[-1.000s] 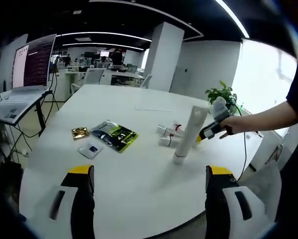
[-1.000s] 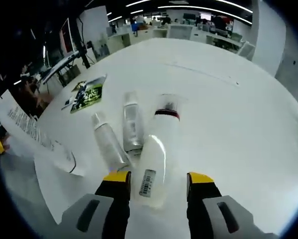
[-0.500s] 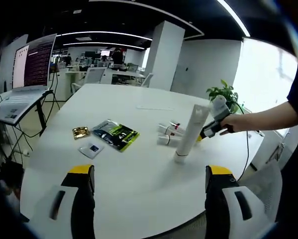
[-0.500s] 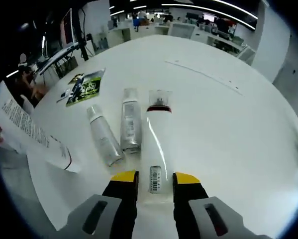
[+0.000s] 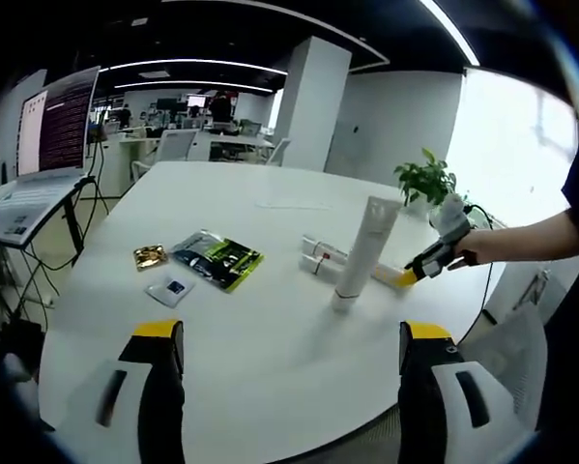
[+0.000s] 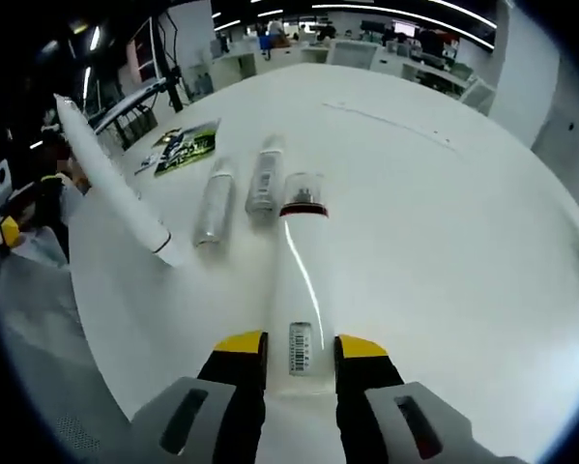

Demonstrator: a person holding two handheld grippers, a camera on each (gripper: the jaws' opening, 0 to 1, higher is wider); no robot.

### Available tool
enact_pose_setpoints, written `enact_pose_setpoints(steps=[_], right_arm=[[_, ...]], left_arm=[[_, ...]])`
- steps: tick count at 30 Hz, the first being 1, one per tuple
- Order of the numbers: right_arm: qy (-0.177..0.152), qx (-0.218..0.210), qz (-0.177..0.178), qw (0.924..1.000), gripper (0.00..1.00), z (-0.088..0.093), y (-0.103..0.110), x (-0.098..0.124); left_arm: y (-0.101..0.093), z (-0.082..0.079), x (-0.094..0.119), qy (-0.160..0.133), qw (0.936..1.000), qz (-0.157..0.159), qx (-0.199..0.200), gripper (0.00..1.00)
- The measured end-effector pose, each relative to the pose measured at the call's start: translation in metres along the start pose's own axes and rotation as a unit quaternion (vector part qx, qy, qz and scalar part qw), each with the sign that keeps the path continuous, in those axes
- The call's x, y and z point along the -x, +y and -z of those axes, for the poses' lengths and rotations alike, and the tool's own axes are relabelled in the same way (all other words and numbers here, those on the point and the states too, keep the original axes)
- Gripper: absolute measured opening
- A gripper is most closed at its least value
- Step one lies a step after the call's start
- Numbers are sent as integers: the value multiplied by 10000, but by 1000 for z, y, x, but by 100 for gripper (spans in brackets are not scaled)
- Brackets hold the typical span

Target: Arrange the skincare products in the storage area until every visible bottle or jar stands upright without overlapping.

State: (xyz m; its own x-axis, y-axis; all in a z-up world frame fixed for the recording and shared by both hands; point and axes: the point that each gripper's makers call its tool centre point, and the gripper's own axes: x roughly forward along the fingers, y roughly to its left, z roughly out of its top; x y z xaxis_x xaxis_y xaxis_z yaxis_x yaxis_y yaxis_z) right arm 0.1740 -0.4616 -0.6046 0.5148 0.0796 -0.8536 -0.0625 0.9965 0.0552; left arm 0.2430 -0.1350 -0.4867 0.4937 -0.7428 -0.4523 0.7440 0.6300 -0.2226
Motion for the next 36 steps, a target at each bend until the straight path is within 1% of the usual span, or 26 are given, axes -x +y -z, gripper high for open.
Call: enact_pose_setpoints(steps=[4,5,7,9,11,12,13,14,16,17,19,21,26,29,31,33,36], right_arm=[[51,-55,-43,10000,18,14,0,9],[71,-1,-54,10000,18,19,2,12],[111,123,-75,9998,18,22,-5,14],[104,297,-81,9995,18,28,1,18],[97,464,-98,9988,19,27,-4,18],[113,467,-98,9988,19,27,-5,17],[148,489,-120,9986,23,28,-4,17],[296,454,-266,9982,30,32,1,17],[308,422,-186,9985,44,34,1,13],[294,408,-191,9986,44,34,1,13],[255,359,-229,9988,42,29,3,12],[218,394,-217,9988,46,20,4,10],[176,672,-272,9972,44,-10,8,-2],[200,883,-265,9955,43,-22,6,-11],[353,937,-276,9946,39,-26,1,-19],[398,962,-283,9942,35,-28,7,-18],[573,989,-302,9930,31,-32,7,-21]], left_arm=[[-3,0,0,21,10000,45,-12,85],[-3,0,-1,25,10000,49,-13,85],[-3,1,-1,44,10000,62,-19,85],[-3,1,-1,37,10000,77,-18,85],[-3,1,-1,41,9999,92,-11,85],[-4,1,-1,43,9999,102,-8,85],[-4,1,-1,44,9999,111,-6,85],[-5,1,-1,42,9999,121,-1,85],[-5,1,-1,42,9999,122,2,85],[-5,0,-1,37,9999,120,5,85],[-5,0,0,15,9999,109,25,85],[-4,-1,0,-3,9999,100,43,85],[-4,-1,0,-20,9999,78,67,85],[-4,-2,0,-24,10000,67,66,84],[-3,-2,0,-28,10000,52,78,84],[-2,-2,1,-46,9999,32,96,84],[0,-3,1,-77,9999,-5,131,84]])
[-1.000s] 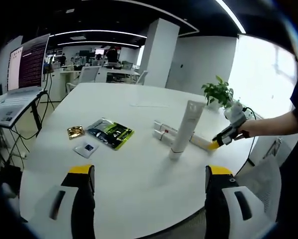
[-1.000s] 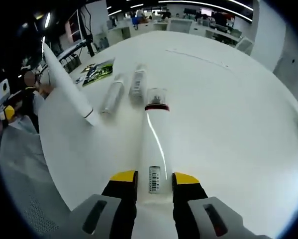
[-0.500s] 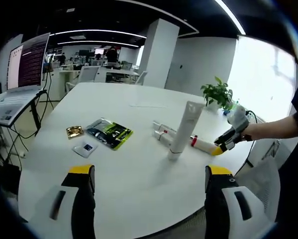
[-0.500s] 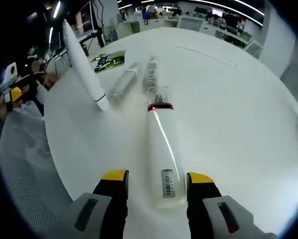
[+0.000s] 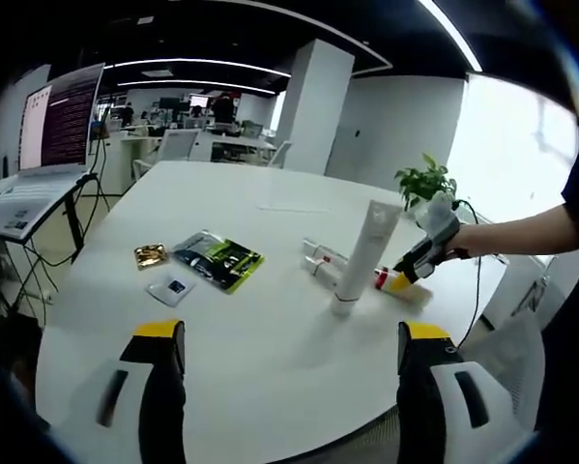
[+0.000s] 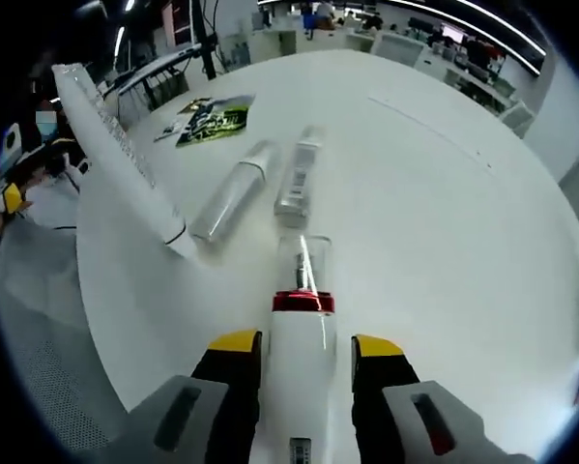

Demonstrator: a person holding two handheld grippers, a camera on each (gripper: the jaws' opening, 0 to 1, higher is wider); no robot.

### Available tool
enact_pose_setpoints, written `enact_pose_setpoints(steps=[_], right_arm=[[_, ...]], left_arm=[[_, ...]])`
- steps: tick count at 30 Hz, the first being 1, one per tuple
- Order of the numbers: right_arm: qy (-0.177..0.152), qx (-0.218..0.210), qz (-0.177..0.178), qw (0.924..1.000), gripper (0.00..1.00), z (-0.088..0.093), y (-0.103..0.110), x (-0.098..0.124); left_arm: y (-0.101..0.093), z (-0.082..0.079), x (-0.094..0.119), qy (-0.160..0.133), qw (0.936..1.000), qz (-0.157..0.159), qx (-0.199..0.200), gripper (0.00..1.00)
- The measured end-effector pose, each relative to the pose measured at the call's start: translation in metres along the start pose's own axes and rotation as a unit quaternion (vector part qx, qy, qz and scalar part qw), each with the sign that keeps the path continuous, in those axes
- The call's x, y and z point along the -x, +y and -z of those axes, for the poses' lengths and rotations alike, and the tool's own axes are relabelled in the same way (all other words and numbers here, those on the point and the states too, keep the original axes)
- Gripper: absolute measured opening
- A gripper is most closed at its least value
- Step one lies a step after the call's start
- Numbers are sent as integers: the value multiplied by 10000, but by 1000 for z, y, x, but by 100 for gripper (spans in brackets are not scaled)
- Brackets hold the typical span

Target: Arrange the skincare products in the storage area until every visible bottle or jar stands upright without overlapping.

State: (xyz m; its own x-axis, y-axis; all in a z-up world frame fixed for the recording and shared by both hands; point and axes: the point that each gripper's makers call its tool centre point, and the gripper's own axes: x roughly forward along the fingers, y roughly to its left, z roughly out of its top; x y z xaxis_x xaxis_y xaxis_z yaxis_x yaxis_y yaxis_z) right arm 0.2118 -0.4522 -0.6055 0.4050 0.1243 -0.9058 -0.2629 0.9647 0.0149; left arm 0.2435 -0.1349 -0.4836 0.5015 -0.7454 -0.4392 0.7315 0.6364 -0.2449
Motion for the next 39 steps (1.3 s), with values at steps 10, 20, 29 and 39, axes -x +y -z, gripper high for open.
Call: enact_pose_setpoints(steps=[10,20,29,39], right_arm=[[839,429,-279,9952,20,3,0,-12],[988,286,-113,9946,19,8,1,-14],[-351,-823,-59,9960,18,-1,-3,-1],[-2623,-1729,-882,9453,18,-45,31,88]], left_arm=[[3,-2,0,-70,9999,-68,84,84],[4,-4,1,-132,9998,-110,110,84],[-2,3,-1,59,9999,88,30,82],[-52,-6,6,44,9900,1411,-74,83]])
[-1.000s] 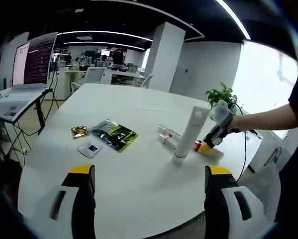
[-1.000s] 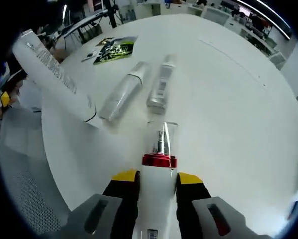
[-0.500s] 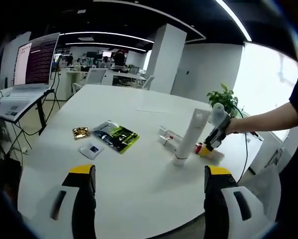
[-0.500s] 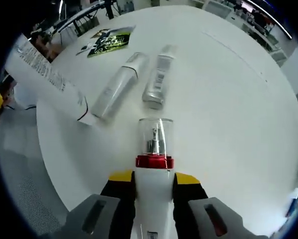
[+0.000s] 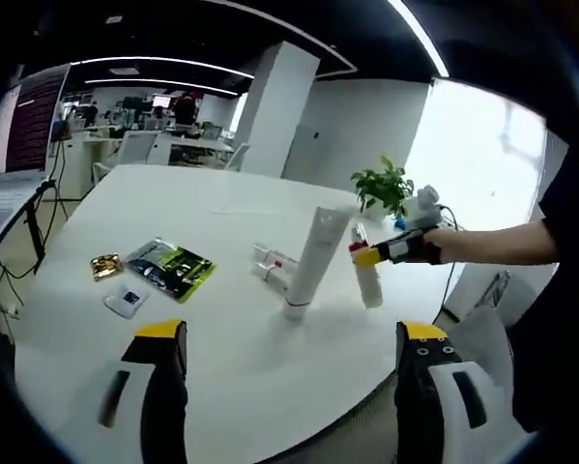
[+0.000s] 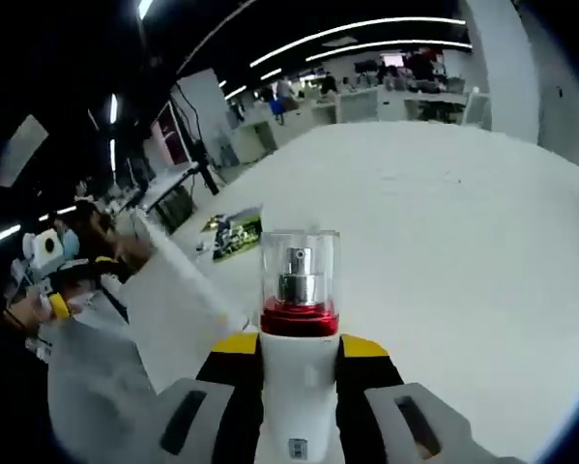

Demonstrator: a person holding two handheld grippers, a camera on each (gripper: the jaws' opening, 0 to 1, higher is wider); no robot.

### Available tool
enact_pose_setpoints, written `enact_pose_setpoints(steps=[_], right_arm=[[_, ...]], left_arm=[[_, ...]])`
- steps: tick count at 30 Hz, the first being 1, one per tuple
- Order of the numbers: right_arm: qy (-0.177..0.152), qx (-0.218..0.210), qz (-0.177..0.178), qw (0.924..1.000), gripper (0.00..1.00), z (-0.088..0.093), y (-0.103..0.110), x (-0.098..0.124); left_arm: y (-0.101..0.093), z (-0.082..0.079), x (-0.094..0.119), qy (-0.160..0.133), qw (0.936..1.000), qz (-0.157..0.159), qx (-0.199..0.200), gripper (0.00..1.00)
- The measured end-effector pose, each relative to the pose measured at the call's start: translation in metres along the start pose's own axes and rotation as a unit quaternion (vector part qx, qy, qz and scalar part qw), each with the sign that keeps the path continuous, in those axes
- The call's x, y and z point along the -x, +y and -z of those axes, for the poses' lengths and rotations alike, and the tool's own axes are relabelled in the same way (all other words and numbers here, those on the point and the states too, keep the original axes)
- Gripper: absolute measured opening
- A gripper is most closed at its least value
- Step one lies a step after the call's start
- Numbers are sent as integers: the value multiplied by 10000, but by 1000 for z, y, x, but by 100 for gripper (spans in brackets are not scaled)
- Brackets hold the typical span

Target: Arrange the skincare products in the storage area until every visible bottle or jar stands upright without overlapping.

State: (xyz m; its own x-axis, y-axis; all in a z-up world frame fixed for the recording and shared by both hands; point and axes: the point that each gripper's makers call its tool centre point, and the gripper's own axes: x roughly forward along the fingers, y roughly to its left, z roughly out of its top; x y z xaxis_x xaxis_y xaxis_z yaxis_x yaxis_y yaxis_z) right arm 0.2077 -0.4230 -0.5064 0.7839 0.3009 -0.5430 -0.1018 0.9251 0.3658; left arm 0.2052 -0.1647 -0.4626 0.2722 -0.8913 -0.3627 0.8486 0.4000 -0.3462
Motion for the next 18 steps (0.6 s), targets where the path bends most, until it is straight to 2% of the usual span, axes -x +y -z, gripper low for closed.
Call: enact_pose_setpoints(steps=[3,5,9,11,13,15,16,17,18], right_arm=[[-372,-64,-184,9991,18,-14,17,12],[-643,20,-434,9970,18,-23,36,23],[-1147,0,-1048,9879,18,-41,74,44],[-1380,176,-1502,9788,18,-51,98,56],[-1538,336,-1933,9684,18,-59,120,68],[-1598,518,-2343,9575,18,-65,142,79],[-1608,569,-2444,9546,18,-66,148,81],[-1592,751,-2669,9475,18,-67,163,87],[-1571,844,-2788,9436,18,-67,172,89]], left_arm=[[-13,-3,0,69,9998,160,-90,84],[-19,-5,-2,132,9995,211,-193,84],[-39,-20,-4,45,9985,489,-235,83],[-47,-27,-4,-15,9975,675,-211,82],[-62,-41,-3,-136,9949,992,-135,82],[-77,-61,1,-299,9913,1278,-131,82],[-87,-72,2,-391,9882,1471,-151,82],[-93,-81,3,-478,9861,1585,-164,82],[-104,-94,6,-570,9820,1792,-176,81]])
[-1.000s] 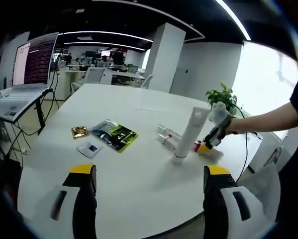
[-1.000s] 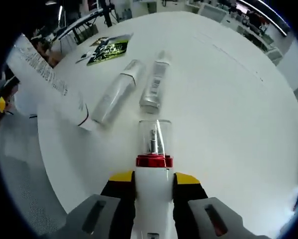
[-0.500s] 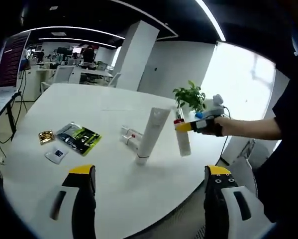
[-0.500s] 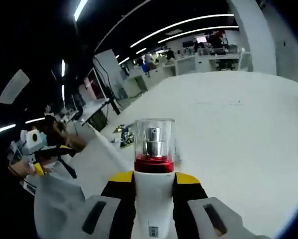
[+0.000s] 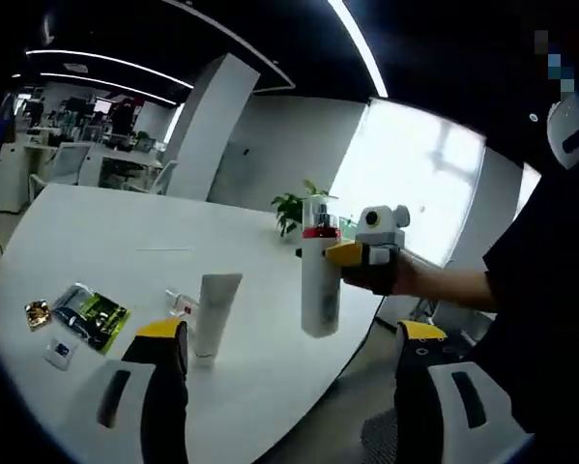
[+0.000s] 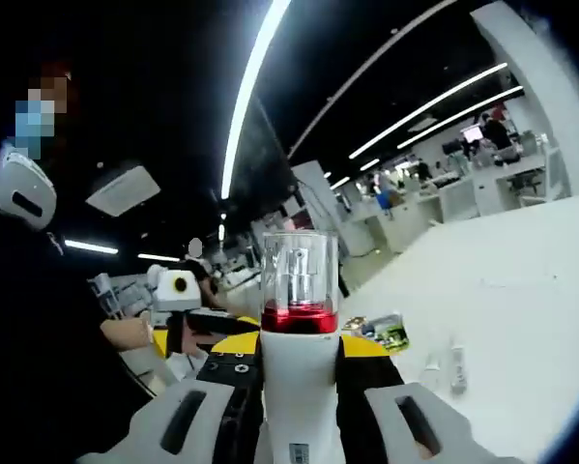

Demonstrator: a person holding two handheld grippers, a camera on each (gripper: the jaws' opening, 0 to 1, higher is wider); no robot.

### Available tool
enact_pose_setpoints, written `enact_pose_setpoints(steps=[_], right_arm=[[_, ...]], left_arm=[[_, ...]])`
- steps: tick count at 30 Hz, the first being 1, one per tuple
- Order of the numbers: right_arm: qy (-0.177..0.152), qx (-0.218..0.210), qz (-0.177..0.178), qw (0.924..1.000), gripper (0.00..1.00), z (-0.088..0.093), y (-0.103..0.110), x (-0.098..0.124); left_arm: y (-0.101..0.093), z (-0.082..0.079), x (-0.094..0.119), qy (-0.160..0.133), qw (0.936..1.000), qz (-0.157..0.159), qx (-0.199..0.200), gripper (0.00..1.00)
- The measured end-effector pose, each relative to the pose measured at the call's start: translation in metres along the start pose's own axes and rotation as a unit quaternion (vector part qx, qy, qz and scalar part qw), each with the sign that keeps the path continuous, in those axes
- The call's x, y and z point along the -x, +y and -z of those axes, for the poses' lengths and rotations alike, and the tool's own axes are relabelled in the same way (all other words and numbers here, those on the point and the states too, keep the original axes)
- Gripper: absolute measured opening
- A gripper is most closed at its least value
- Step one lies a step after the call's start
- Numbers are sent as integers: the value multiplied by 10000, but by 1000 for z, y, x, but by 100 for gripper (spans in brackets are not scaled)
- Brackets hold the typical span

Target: Arrange the skincare products in the storage area until every visible bottle or jar stands upright without overlapping.

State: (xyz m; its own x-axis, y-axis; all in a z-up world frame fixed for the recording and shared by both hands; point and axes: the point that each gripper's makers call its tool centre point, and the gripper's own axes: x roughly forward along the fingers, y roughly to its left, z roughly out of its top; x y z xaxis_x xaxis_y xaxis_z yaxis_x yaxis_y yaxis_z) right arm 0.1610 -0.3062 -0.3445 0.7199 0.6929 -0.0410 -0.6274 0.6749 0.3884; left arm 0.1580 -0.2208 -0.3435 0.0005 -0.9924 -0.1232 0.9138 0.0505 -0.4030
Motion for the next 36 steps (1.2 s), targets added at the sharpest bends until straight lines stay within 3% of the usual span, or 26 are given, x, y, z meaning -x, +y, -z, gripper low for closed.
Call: enact_pose_setpoints(steps=[6,11,14,21,24,25,28,29,30,36], right_arm=[[50,275,-977,9948,18,-9,58,-18],[-64,284,-1563,9873,18,-15,86,-27],[-35,300,-1698,9850,18,-15,95,-31],[34,345,-1884,9815,19,-12,105,-36],[52,327,-1955,9801,19,-13,108,-37],[51,325,-1967,9799,19,-13,108,-37],[44,332,-1939,9804,19,-14,106,-37],[37,323,-1940,9805,19,-15,105,-37],[12,380,-1913,9808,19,-16,104,-37],[65,577,-1743,9830,19,-21,97,-38]], left_arm=[[-46,-52,-10,-459,9952,834,-224,75],[-55,-63,-18,-515,9932,999,-294,61],[-58,-60,-20,-410,9933,1024,-342,52],[-67,-67,-21,-546,9916,1134,-307,48],[-69,-70,-23,-572,9914,1114,-383,38],[-70,-70,-24,-575,9914,1082,-470,33],[-62,-73,-26,-611,9907,869,-852,31],[-69,-72,-25,-585,9900,963,-844,30],[-61,-75,-25,-577,9905,821,-942,29],[-53,-80,-29,-569,9928,556,-898,28]])
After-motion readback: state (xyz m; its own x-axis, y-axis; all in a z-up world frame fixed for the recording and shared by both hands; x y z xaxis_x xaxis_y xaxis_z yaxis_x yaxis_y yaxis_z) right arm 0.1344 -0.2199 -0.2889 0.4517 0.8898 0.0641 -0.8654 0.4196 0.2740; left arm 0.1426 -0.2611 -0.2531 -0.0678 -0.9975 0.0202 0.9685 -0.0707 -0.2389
